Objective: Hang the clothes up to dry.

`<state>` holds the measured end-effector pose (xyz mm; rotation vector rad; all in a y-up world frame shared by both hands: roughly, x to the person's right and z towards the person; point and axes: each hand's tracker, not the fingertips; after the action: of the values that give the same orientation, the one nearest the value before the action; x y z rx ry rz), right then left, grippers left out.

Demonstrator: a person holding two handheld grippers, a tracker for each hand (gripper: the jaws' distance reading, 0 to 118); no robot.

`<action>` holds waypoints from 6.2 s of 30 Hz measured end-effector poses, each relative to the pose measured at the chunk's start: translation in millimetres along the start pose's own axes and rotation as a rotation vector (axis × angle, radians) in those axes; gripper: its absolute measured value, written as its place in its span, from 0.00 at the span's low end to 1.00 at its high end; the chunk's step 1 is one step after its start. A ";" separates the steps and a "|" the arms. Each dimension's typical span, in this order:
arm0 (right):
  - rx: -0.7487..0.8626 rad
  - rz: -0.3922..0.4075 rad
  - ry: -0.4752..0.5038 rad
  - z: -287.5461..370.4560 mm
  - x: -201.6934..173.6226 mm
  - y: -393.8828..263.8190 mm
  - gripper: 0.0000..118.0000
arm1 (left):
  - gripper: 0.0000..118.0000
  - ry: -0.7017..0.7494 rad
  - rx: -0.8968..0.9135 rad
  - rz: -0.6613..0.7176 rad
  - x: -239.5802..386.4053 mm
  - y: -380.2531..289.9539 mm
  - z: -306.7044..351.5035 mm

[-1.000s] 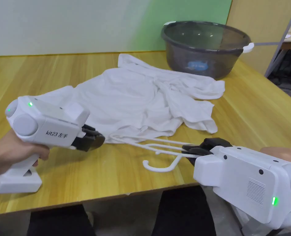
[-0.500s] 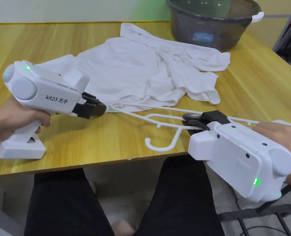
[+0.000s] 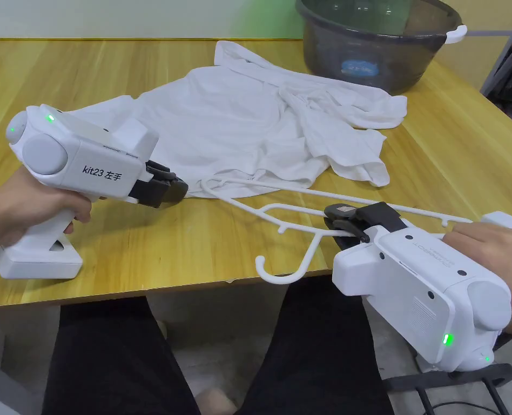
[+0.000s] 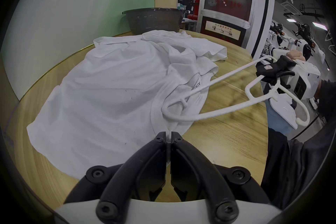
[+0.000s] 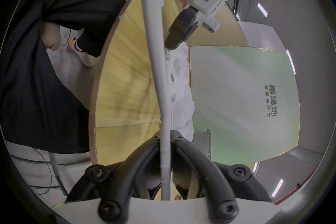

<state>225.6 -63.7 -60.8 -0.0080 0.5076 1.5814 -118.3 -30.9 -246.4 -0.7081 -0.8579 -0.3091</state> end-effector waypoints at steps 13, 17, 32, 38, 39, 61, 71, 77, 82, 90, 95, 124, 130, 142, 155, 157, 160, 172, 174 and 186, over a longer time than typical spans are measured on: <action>-0.006 0.009 -0.008 4.7 -7.3 4.4 0.04 | 0.00 0.002 0.003 0.005 -3.7 -2.2 3.7; -0.007 -0.022 -0.001 4.6 -6.0 5.0 0.04 | 0.00 0.013 0.005 0.001 3.5 2.2 4.7; -0.006 -0.088 0.017 -1.2 -3.9 7.5 0.04 | 0.00 -0.069 0.132 0.008 28.8 7.1 9.0; -0.013 -0.123 -0.009 -3.4 -12.6 8.4 0.04 | 0.00 -0.080 0.120 -0.023 35.8 9.7 6.6; -0.017 -0.126 -0.011 -4.3 -14.9 7.9 0.04 | 0.00 -0.086 0.117 -0.013 33.7 9.1 7.0; 0.053 -0.520 0.082 -10.2 29.2 0.3 0.04 | 0.00 -0.070 0.158 0.022 34.0 2.5 16.4; 0.093 -1.068 0.489 -27.4 83.5 -39.5 0.04 | 0.00 -0.068 0.185 0.031 30.4 6.1 20.6; 0.070 -1.194 0.573 -34.4 87.5 -42.2 0.04 | 0.00 -0.075 0.210 0.040 27.8 7.4 25.9; 0.063 -1.179 0.565 -53.6 92.1 -24.7 0.04 | 0.00 -0.083 0.205 0.047 27.3 6.7 25.8; 0.038 -1.232 0.565 -111.3 103.9 3.1 0.04 | 0.00 -0.092 0.229 0.083 22.0 2.3 30.0; 0.033 -1.254 0.578 -140.7 118.1 12.5 0.04 | 0.00 -0.091 0.236 0.076 22.3 3.5 33.9; 0.149 -1.158 0.711 -180.3 131.1 28.2 0.04 | 0.00 -0.238 0.607 0.285 -25.4 -4.4 56.6; 0.273 -1.233 0.772 -193.6 133.3 27.3 0.04 | 0.00 -0.387 0.556 0.245 -17.8 -4.2 60.6; 0.569 -1.343 0.518 -172.7 130.0 1.1 0.04 | 0.00 -0.125 0.374 0.162 -9.0 2.0 67.2; 0.643 -1.333 0.511 -168.2 128.4 -12.7 0.04 | 0.98 0.075 0.325 -0.049 -3.0 18.7 105.2; 0.652 -1.310 0.530 -167.4 128.1 -18.8 0.04 | 0.99 0.083 0.352 -0.110 0.9 32.4 136.5; 0.666 -1.280 0.583 -170.4 129.2 -24.5 0.04 | 0.99 0.096 0.321 -0.228 0.0 59.2 159.6; 0.702 -0.994 0.809 -178.7 168.7 -14.8 0.04 | 0.74 -0.285 -0.169 -0.501 -30.3 125.6 79.4; 0.700 -0.956 0.814 -182.7 173.8 -14.8 0.04 | 0.54 -0.356 -0.193 -0.441 -33.4 121.4 69.3; 0.680 -0.844 0.874 -197.2 182.0 -8.0 0.12 | 0.02 -0.375 -0.189 -0.390 -52.5 103.5 58.6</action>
<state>157.8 45.0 -296.8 -0.3608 1.4767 0.4564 -132.0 83.4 -306.8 -0.7849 -1.3404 -0.6246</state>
